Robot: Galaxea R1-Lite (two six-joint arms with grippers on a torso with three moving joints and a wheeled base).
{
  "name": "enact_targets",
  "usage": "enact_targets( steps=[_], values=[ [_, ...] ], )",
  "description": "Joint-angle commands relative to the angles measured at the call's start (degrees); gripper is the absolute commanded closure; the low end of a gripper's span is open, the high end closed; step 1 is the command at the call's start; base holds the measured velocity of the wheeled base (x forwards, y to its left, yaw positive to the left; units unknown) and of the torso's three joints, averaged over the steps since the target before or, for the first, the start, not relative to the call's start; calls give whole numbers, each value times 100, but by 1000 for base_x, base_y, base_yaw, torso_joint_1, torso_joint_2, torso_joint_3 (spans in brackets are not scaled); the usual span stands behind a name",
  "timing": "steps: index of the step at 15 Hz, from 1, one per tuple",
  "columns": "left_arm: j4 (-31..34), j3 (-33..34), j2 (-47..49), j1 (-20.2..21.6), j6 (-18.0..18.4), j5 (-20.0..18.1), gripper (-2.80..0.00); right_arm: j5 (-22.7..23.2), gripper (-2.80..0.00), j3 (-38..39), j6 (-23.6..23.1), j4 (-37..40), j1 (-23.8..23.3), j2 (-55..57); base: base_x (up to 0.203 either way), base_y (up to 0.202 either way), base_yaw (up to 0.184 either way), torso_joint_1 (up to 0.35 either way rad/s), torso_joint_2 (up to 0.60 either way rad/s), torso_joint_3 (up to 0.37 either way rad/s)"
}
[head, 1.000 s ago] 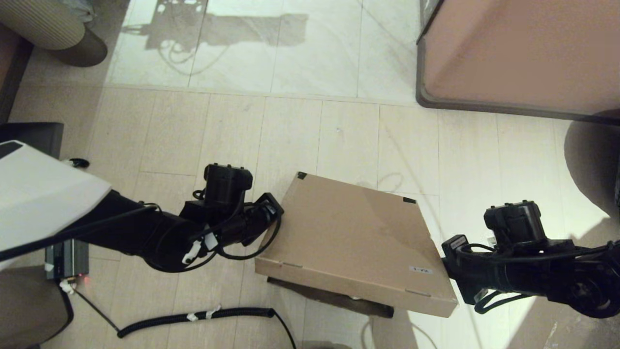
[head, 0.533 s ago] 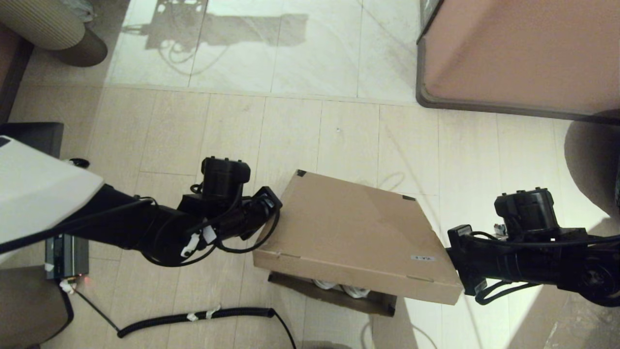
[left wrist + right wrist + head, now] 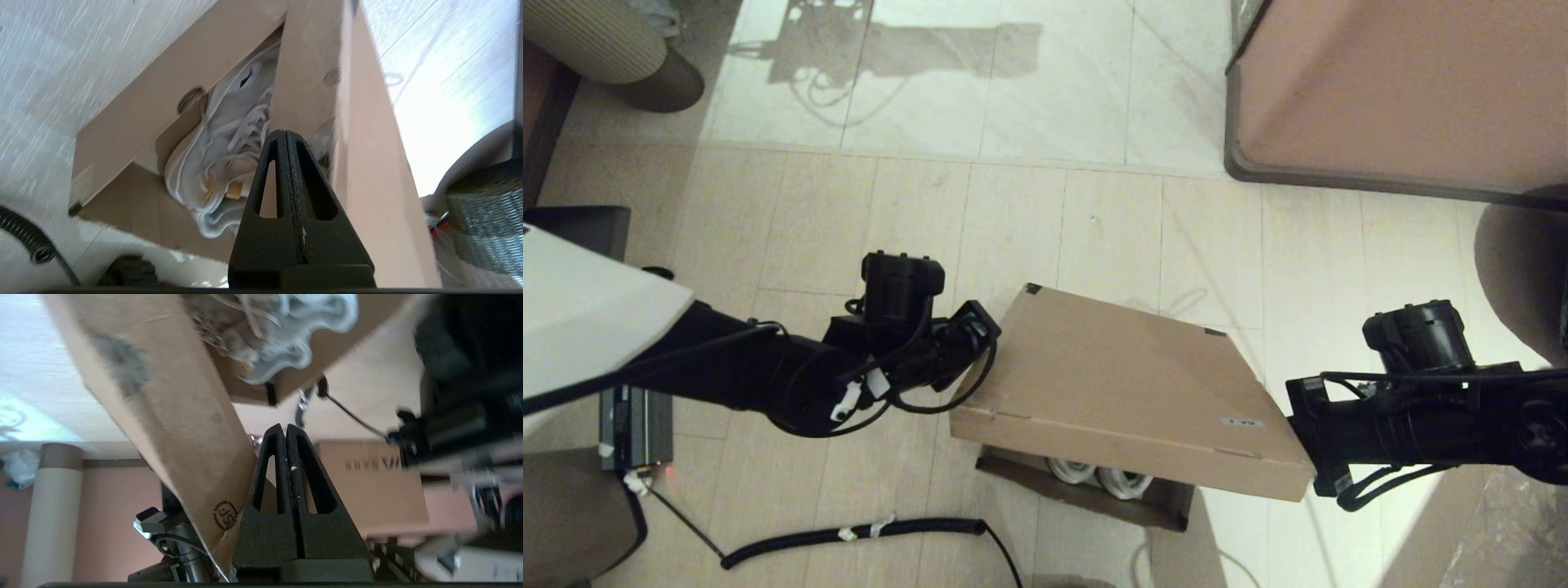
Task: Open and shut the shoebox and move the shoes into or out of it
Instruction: Open the shoe box
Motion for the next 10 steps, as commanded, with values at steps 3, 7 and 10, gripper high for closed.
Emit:
enact_targets(
  steps=[3,7,10],
  values=[
    [-7,-158,99,130,-27,11,0,194,0,-200,70,783,-101,-55,0,0,0,0,0,0],
    [2,-298,193,170,-26,11,0,264,0,-283,90,1301,-135,-23,0,0,0,0,0,0],
    [2,-332,220,163,-35,11,0,345,0,-452,614,1314,-199,41,0,0,0,0,0,0]
  ],
)
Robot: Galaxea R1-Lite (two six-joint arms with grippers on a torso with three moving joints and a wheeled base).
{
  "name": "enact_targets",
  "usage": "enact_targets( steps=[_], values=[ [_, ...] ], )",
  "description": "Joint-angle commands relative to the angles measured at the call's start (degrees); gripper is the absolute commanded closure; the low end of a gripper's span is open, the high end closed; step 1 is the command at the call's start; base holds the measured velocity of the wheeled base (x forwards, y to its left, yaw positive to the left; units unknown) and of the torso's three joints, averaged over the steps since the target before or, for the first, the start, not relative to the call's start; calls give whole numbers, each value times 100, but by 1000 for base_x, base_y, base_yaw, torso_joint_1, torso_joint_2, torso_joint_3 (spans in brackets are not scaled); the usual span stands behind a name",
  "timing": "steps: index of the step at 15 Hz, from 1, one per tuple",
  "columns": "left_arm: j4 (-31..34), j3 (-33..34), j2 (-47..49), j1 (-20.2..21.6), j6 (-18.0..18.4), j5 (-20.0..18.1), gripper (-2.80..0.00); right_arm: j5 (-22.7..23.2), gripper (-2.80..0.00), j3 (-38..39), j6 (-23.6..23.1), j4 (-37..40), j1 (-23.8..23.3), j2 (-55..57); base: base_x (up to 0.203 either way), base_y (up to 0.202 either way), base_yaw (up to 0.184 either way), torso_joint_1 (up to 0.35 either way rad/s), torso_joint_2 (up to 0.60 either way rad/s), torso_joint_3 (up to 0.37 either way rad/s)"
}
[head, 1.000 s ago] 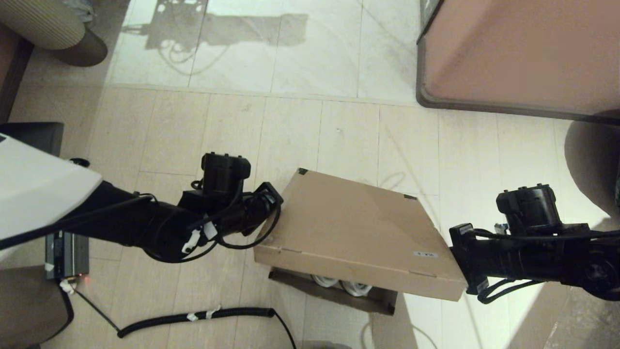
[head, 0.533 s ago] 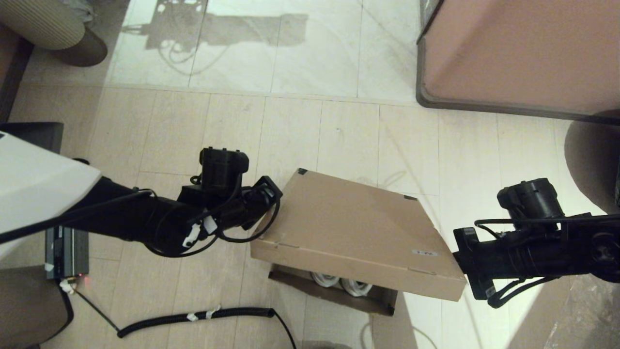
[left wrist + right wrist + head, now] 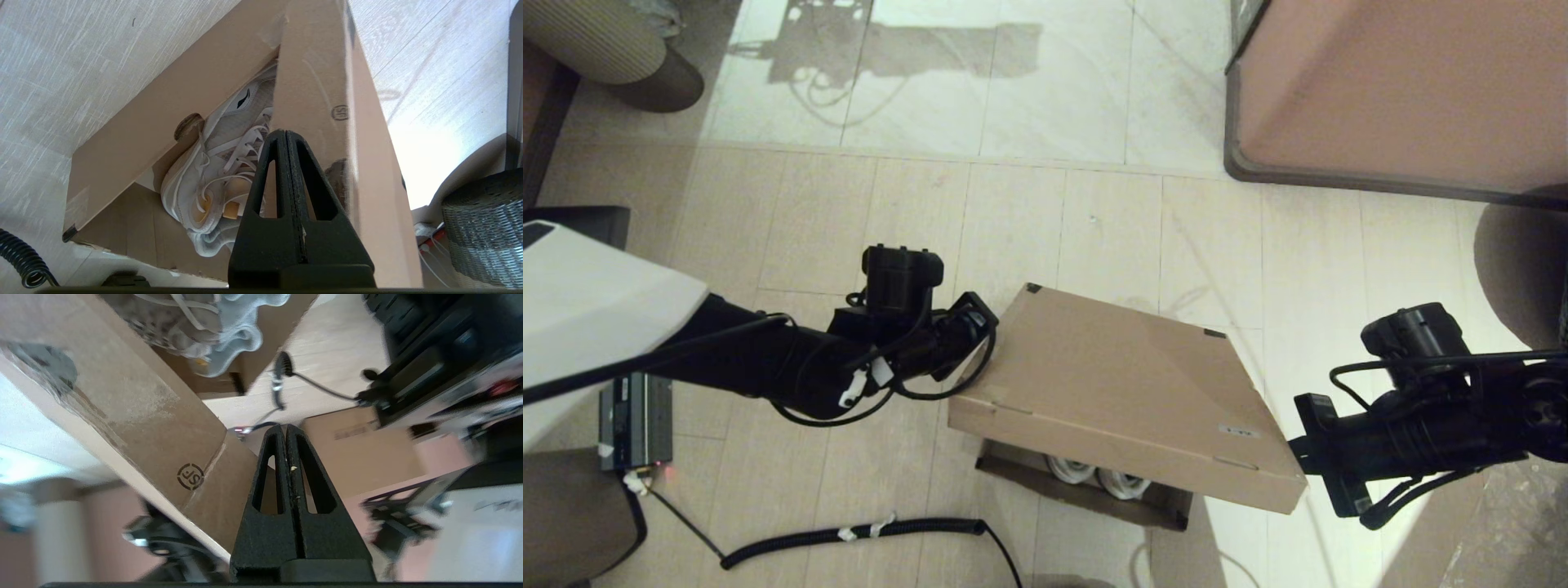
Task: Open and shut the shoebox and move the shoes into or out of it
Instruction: Open the shoe box
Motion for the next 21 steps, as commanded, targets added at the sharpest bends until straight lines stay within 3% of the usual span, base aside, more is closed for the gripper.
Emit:
enact_targets(
  steps=[1,6,16,18,21],
  values=[
    [-20,-11,33,2,-33,11,0,100,0,-127,231,-8,-77,96,0,0,0,0,0,0],
    [-26,-33,24,81,-49,90,0,120,0,-318,442,-17,-108,241,0,0,0,0,0,0],
    [-45,-116,-150,805,-59,268,0,287,0,-668,801,36,-155,399,0,0,0,0,0,0],
    [-31,-41,-202,941,-74,292,0,369,0,-752,895,36,-314,442,0,0,0,0,0,0],
    [-38,77,-240,951,-78,292,0,636,0,-1063,1410,36,-787,492,0,0,0,0,0,0]
  ],
)
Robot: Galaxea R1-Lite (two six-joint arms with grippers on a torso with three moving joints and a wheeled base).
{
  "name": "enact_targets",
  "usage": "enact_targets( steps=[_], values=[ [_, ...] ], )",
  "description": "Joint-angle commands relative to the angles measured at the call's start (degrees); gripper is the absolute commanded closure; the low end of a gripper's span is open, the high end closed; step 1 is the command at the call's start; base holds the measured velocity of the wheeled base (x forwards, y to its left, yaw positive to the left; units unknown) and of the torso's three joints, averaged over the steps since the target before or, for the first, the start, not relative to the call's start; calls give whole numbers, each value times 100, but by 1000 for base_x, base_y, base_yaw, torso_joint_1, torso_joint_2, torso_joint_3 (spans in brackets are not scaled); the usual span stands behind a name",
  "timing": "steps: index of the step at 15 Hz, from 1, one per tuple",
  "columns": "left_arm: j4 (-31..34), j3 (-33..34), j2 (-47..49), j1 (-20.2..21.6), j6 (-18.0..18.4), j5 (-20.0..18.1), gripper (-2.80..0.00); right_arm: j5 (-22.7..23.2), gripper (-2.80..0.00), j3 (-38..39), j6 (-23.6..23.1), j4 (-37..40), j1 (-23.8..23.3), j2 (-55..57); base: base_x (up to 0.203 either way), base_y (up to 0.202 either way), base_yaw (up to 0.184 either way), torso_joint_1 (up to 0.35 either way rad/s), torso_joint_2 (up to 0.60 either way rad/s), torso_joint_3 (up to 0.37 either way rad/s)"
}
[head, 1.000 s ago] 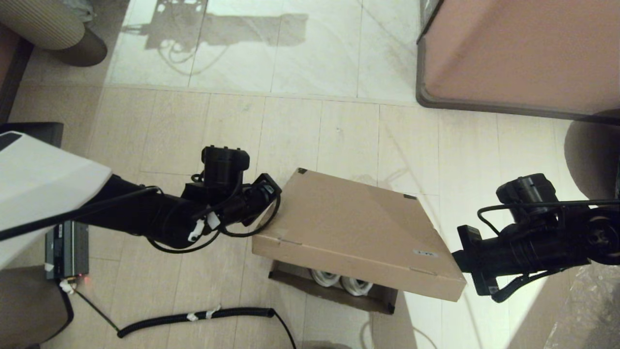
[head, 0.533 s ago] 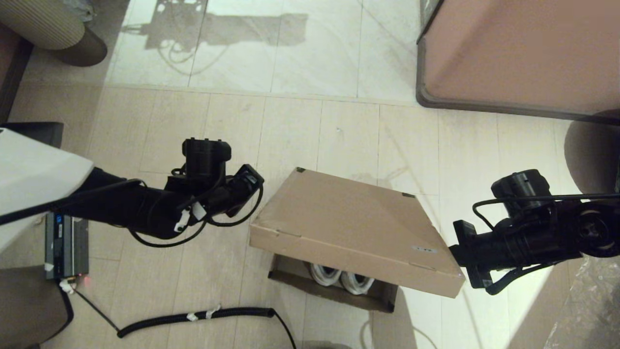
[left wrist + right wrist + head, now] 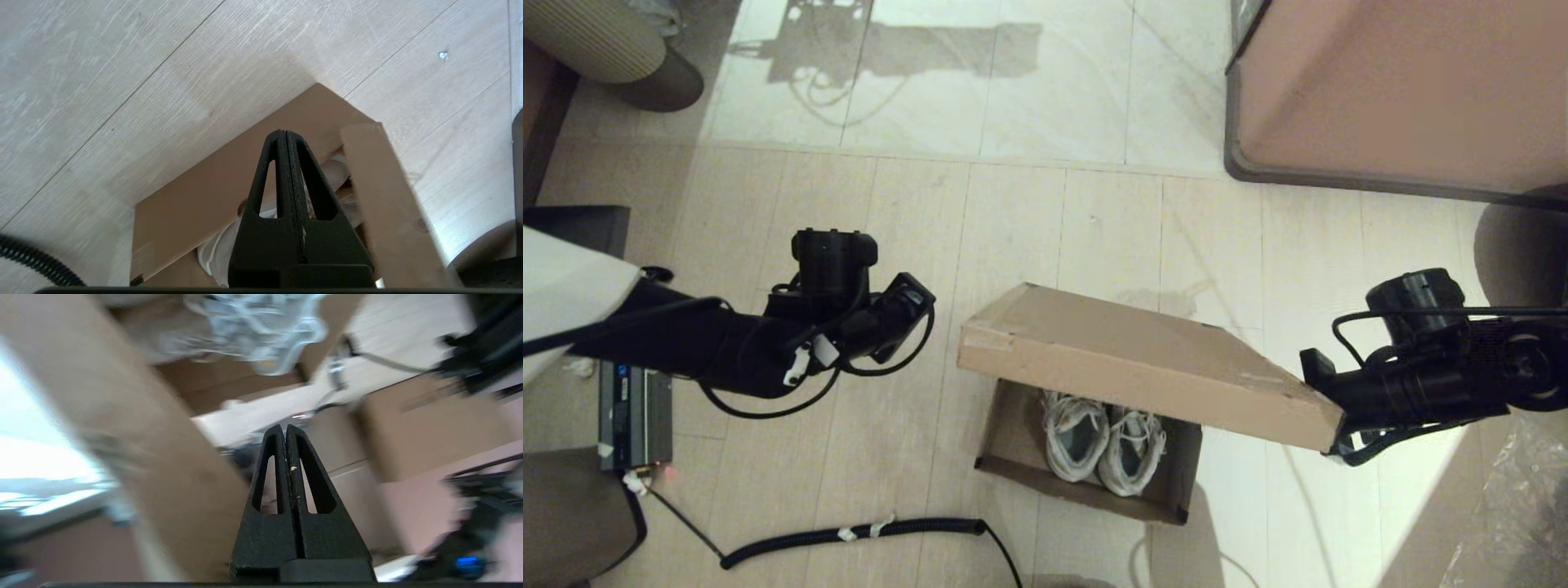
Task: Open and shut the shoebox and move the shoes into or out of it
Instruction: Open the shoe box
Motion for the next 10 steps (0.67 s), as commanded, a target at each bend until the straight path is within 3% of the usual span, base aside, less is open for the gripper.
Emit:
enact_targets(
  steps=[1,6,9,10],
  values=[
    [-14,26,-40,11,-58,6,0,139,0,-279,368,5,-397,71,0,0,0,0,0,0],
    [73,58,-5,-68,-108,-24,0,230,0,-653,864,-4,-721,255,0,0,0,0,0,0],
    [382,-38,305,-687,-276,-49,0,302,0,-598,727,0,-646,195,0,0,0,0,0,0],
    [416,-119,365,-808,-264,55,0,202,0,-529,462,4,-657,103,0,0,0,0,0,0]
  ],
)
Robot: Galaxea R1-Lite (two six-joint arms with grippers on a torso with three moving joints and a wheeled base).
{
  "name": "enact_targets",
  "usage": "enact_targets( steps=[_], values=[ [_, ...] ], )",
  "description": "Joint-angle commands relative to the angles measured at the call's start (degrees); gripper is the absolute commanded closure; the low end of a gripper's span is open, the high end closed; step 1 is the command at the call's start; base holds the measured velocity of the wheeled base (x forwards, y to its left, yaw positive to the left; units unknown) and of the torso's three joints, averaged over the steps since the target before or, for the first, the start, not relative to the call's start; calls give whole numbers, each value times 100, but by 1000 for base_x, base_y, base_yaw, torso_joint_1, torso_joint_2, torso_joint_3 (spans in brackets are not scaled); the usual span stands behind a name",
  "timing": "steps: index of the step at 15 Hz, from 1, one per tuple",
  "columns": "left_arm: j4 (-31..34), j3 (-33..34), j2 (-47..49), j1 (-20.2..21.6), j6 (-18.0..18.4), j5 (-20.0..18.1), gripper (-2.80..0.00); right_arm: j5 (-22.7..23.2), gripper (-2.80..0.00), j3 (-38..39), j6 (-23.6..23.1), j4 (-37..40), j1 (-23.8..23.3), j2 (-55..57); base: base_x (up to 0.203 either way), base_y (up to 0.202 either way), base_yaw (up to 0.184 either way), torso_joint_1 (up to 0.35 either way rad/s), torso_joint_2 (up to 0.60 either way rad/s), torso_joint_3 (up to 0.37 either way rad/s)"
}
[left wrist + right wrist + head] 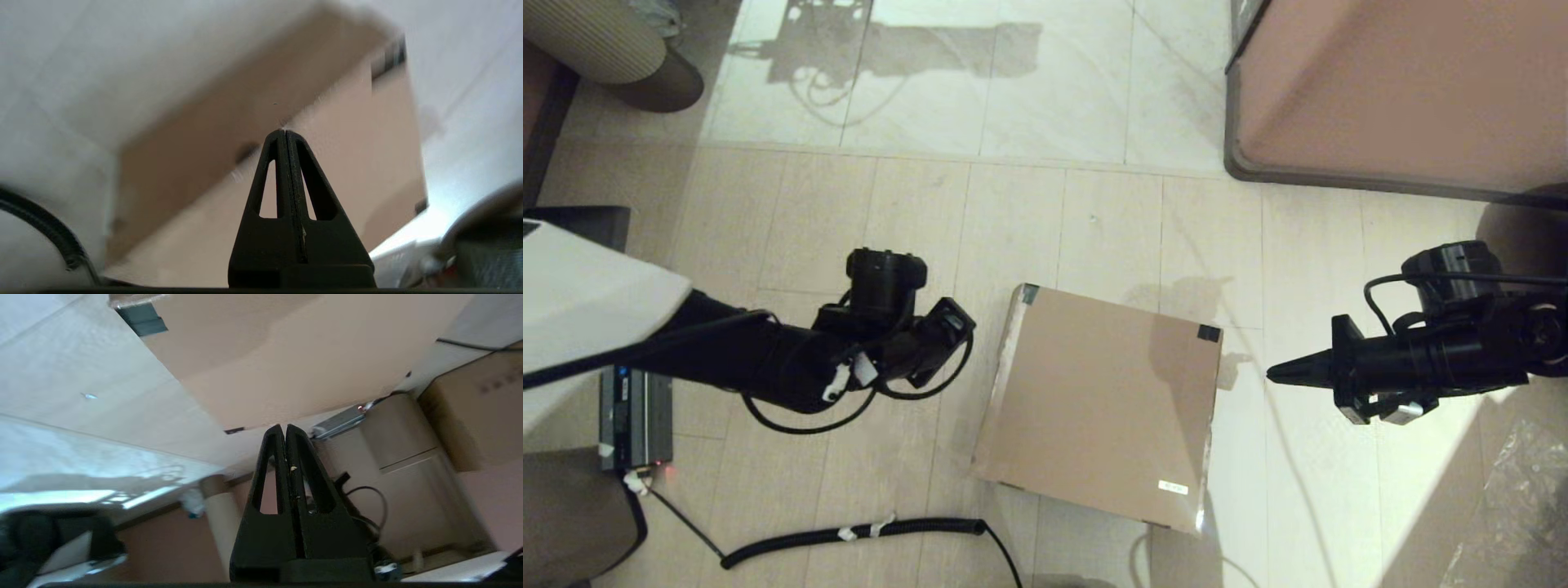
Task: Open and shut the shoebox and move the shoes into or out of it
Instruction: Open the shoe box
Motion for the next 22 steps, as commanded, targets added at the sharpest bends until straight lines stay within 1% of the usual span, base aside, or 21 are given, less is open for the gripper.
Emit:
enact_targets(
  steps=[1,2,3,4,5,6,7,8,10,11,12,14,16,18,19,20,22],
  values=[
    [6,-89,219,-200,50,119,0,-298,0,141,-606,4,9,-134,0,0,0,0,0,0],
    [-1,-101,321,-252,218,154,0,-678,0,232,-1352,4,84,-131,0,0,0,0,0,0],
    [-22,-100,453,-267,389,175,0,-1204,0,340,-2214,-1,223,-74,0,0,0,0,0,0],
    [-110,-96,562,-269,480,224,0,-1857,0,473,-3074,-8,412,26,0,0,0,0,0,0],
    [-288,-100,688,-252,531,294,0,-2661,0,661,-3921,-37,641,181,0,0,0,0,0,0],
    [-522,-103,837,-233,672,378,0,-3298,0,886,-4556,-209,888,363,0,0,0,0,0,0],
    [-674,-101,978,-223,865,459,0,-3533,0,1097,-4848,-658,1062,475,0,0,0,0,0,0],
    [-743,-105,1103,-220,949,535,0,-3625,0,1248,-5078,-995,1214,568,0,0,0,0,0,0],
    [-766,-283,1355,-221,966,637,0,-3887,0,1419,-5571,-1348,1465,826,0,0,0,0,0,0],
    [-761,-393,1440,-226,966,649,0,-4061,0,1464,-5719,-1538,1563,1002,0,0,0,0,0,0],
    [-758,-449,1513,-227,966,650,0,-4221,0,1496,-5795,-1892,1649,1207,0,0,0,0,0,0],
    [-755,-483,1621,-227,966,650,0,-4338,0,1509,-5876,-2546,1775,1572,0,0,0,0,0,0],
    [-702,-459,1633,-227,966,687,0,-4433,0,1495,-6009,-3018,1893,1907,0,0,0,0,0,0],
    [-513,-363,1621,-290,960,825,0,-4585,0,1490,-6029,-3287,1966,2058,0,0,0,0,0,0],
    [-269,-331,1598,-383,913,861,0,-4603,0,1528,-6029,-3291,1975,2078,0,0,0,0,0,0],
    [-21,-326,1577,-486,762,880,0,-4641,0,1577,-6030,-3291,1975,2086,0,0,0,0,0,0],
    [393,-348,1562,-703,325,896,0,-4744,0,1637,-6038,-3341,1985,2141,0,0,0,0,0,0]
  ],
)
